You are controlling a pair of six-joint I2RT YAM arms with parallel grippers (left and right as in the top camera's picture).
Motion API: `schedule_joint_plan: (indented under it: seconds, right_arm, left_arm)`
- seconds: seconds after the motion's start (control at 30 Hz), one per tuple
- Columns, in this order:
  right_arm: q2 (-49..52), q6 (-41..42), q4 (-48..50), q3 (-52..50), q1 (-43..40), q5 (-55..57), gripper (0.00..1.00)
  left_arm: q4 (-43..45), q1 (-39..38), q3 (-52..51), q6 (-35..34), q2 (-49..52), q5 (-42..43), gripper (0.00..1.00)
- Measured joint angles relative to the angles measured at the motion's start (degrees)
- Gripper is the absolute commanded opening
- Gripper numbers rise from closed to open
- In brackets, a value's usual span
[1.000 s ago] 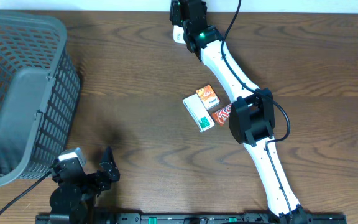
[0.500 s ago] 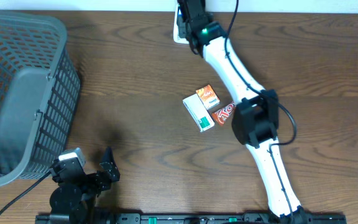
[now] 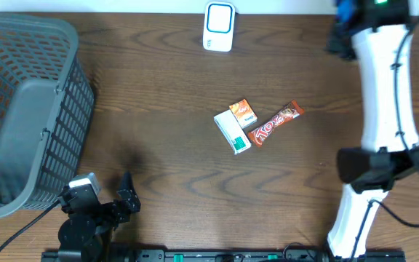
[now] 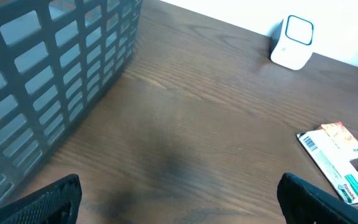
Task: Scan the item barcode
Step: 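Carry the bottle to the right table edge and set it down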
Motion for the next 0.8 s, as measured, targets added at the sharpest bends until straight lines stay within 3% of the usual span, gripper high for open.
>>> schedule_joint_plan:
  seconds: [0.1, 0.4, 0.8]
  right_arm:
    - [1.8, 0.6, 1.4, -2.7, -6.9, 0.1, 0.65]
    - [2.6, 1.2, 13.9, -20.1, -26.1, -3.0, 0.63]
    - [2.8, -5.3, 26.6, -39.0, -42.3, -13.9, 0.67]
  left_arm:
    - [0.0, 0.0, 0.0, 0.0, 0.0, 0.0, 0.98]
    - [0.0, 0.0, 0.0, 0.0, 0.0, 0.0, 0.98]
    - [0.0, 0.0, 0.0, 0.0, 0.0, 0.0, 0.98]
